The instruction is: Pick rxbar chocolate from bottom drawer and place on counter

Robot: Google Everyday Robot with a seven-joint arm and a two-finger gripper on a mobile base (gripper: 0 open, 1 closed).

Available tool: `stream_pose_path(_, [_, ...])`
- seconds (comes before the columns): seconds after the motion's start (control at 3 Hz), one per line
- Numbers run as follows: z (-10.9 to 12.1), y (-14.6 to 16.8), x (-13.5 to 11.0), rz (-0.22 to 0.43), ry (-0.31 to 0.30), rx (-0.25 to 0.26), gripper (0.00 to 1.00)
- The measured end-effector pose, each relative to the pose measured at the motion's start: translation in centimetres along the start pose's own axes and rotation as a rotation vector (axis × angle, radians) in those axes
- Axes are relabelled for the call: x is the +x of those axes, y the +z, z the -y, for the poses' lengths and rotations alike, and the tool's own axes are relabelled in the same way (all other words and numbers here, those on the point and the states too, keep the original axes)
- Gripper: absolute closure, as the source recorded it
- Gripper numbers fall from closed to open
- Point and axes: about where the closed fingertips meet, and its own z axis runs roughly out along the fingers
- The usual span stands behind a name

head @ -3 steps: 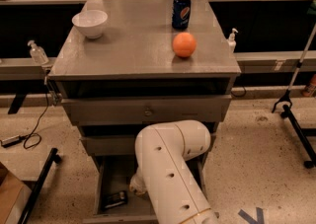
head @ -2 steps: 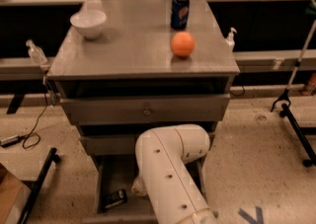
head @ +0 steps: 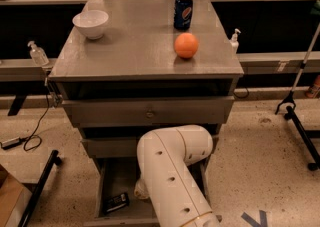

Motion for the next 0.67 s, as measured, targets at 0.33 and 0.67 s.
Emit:
stream_pose_path(0.33, [0.03, 0.07, 0.08, -0.001, -0.003, 0.001, 0.62])
stream_pose_path(0.67, [0.02, 0.06, 0.08, -0.001, -0.003, 0.001, 0.38])
